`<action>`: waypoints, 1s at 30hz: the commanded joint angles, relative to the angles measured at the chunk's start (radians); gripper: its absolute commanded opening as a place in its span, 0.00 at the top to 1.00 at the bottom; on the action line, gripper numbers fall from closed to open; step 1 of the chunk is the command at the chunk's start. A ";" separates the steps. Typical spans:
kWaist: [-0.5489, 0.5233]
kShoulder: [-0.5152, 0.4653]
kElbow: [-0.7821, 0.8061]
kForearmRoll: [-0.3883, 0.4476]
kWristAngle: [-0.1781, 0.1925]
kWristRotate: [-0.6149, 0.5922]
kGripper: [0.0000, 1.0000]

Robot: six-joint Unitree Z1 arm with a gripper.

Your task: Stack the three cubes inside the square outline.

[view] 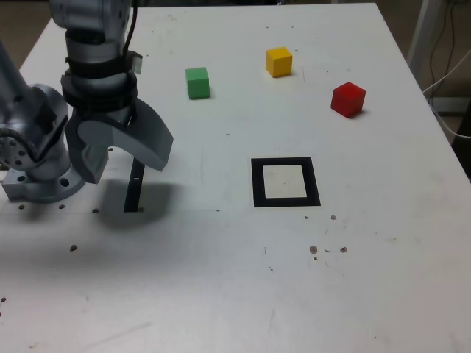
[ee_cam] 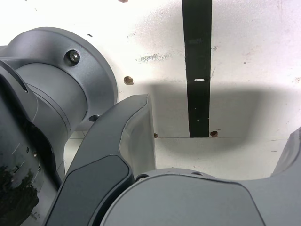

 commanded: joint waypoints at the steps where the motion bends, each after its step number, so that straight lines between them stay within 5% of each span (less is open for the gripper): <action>1: -0.001 -0.001 0.002 -0.002 -0.001 0.002 0.00; 19: 0.021 -0.004 -0.024 0.020 0.014 0.038 0.00; 30: 0.065 0.076 -0.233 0.071 0.037 0.155 0.00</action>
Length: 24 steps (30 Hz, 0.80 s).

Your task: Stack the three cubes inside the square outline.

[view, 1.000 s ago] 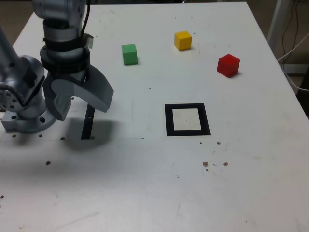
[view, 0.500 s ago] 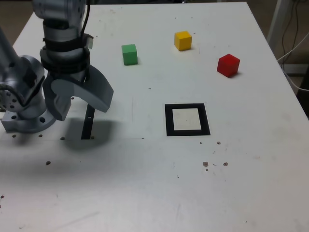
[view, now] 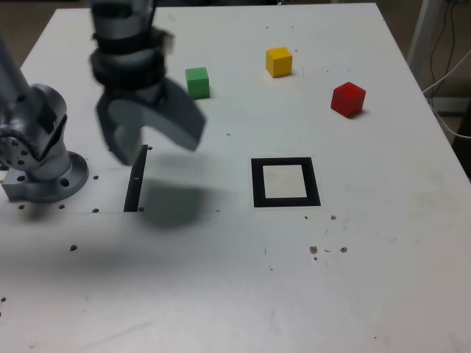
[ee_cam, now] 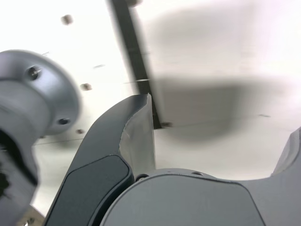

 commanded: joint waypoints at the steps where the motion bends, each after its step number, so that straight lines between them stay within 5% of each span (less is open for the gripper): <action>1: 0.020 0.029 -0.055 0.028 0.013 0.024 0.00; 9: 0.134 0.120 -0.248 0.153 0.053 0.089 0.00; 24: 0.305 0.343 -0.665 0.300 0.117 0.436 0.01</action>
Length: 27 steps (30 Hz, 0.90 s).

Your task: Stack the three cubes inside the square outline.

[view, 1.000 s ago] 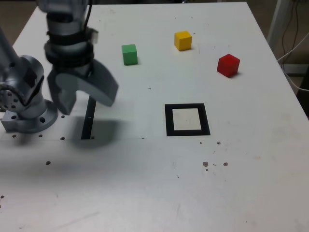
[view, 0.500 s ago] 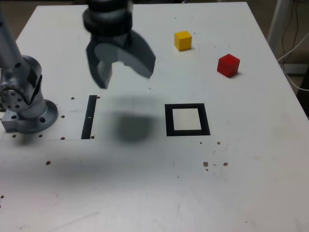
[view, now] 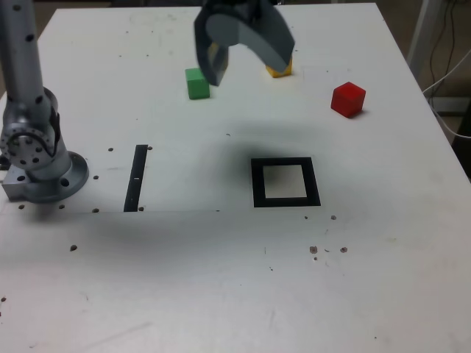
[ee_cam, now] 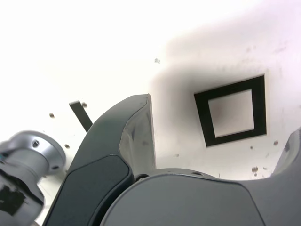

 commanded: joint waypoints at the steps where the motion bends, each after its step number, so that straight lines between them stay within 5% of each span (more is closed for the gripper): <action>1: 0.019 0.033 -0.062 0.027 0.010 0.049 0.01; 27: 0.051 0.464 -0.673 0.195 0.073 0.239 0.01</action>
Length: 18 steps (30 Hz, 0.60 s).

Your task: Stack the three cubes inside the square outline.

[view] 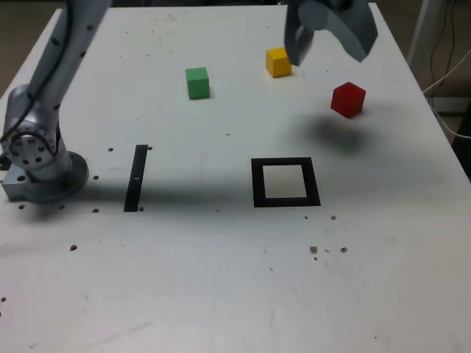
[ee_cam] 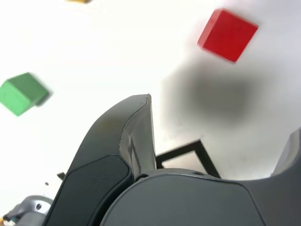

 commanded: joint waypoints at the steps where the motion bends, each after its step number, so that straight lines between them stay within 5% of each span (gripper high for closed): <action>1: 0.005 0.022 -0.021 0.002 0.005 0.008 0.01; 18: 0.012 0.181 -0.135 -0.006 0.011 0.053 0.02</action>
